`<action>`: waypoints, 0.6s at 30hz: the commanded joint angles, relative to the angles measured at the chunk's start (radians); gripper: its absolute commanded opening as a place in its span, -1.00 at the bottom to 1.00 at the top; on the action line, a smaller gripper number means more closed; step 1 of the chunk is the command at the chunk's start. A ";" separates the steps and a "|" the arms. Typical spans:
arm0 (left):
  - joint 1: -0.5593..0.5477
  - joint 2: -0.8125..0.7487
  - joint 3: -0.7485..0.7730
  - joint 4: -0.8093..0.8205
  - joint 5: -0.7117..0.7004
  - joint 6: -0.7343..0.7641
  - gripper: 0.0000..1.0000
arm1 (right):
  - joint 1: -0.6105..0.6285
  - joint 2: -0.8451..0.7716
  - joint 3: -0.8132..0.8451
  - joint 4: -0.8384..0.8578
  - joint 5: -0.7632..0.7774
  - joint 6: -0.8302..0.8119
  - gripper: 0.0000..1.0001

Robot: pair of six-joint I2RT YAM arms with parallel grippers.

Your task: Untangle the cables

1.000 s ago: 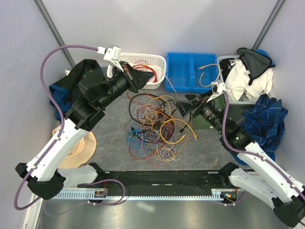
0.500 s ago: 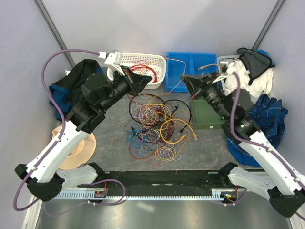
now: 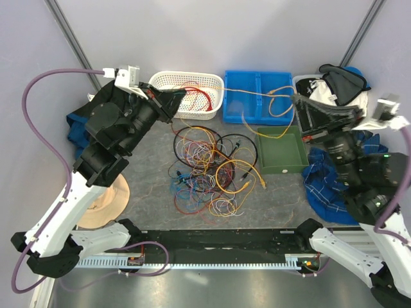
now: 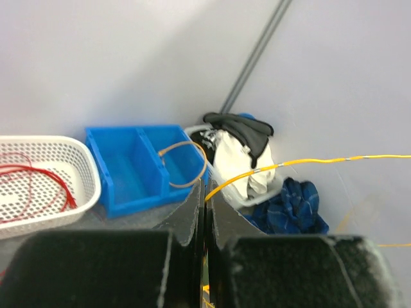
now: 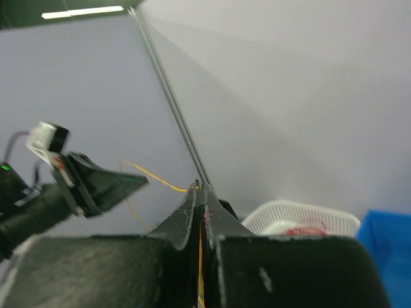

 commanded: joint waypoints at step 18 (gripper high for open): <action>0.007 0.108 0.217 0.130 0.021 0.077 -0.97 | -0.004 -0.060 -0.242 -0.097 -0.099 0.049 0.52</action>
